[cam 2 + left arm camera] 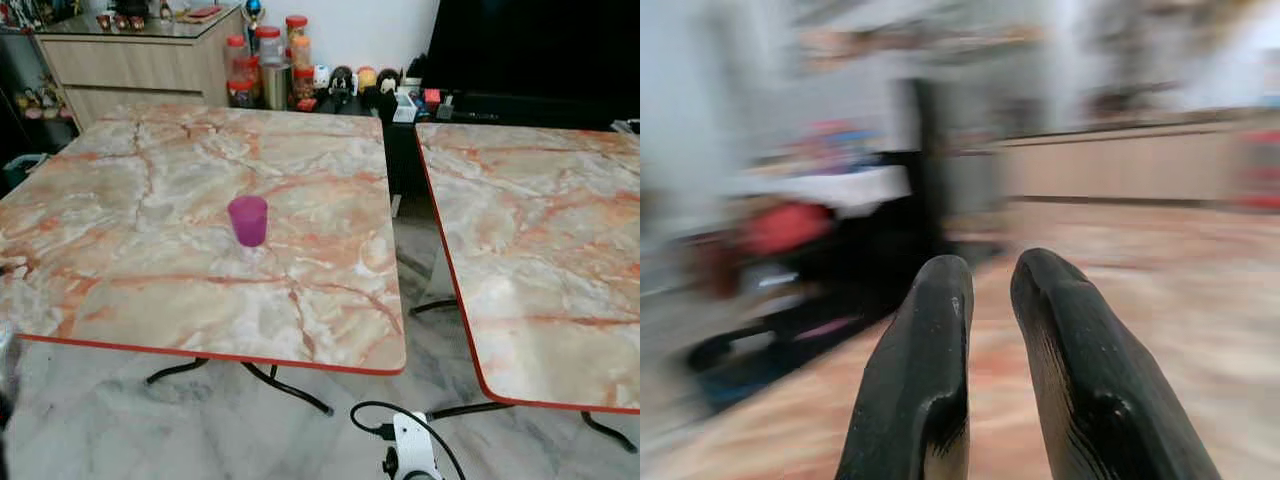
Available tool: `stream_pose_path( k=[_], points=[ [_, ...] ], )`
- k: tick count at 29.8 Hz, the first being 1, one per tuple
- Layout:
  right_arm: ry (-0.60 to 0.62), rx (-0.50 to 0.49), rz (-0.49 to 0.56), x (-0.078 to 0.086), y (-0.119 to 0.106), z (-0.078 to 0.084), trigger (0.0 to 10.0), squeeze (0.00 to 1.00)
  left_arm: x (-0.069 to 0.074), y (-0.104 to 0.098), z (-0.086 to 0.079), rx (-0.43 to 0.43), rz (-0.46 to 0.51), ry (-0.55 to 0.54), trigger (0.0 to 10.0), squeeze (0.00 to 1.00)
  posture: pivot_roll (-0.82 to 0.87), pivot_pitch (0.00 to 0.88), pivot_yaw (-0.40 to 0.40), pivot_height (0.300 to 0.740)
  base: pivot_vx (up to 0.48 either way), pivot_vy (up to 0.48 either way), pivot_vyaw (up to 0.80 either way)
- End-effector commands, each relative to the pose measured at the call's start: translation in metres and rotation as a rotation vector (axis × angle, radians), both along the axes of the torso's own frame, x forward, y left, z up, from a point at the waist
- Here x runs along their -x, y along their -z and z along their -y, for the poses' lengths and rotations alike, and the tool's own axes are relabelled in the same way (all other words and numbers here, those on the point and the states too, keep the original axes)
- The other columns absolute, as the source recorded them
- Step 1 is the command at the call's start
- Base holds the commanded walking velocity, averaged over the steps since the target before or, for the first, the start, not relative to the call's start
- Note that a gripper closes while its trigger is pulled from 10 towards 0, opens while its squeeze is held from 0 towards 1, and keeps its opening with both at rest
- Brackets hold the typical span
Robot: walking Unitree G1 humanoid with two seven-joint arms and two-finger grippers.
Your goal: Setting the table
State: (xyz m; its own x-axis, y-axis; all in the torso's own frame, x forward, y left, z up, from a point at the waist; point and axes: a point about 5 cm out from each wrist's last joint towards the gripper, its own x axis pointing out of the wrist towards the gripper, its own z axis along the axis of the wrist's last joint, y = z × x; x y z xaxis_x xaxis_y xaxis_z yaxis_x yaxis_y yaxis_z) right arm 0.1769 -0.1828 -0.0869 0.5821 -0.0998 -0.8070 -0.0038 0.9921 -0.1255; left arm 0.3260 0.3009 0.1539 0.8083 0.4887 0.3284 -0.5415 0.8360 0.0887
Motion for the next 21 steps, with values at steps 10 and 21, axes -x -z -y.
stream_pose_path(
  k=[10, 21],
  points=[
    [0.000, 0.011, 0.015, -0.001, -0.002, 0.005, 10.0, 0.00, -0.030, 0.020, 0.090, 0.178, -0.074, 0.421, 10.0, 0.00, 0.03, 0.000, -0.005, 0.740, 0.000, 0.000, 0.00],
    [0.015, 0.020, 0.011, -0.001, -0.002, 0.008, 10.0, 0.00, -0.038, 0.010, 0.105, 0.206, -0.047, 0.515, 10.0, 0.00, 0.03, 0.000, 0.000, 0.740, 0.026, 0.000, 0.00]
  ],
)
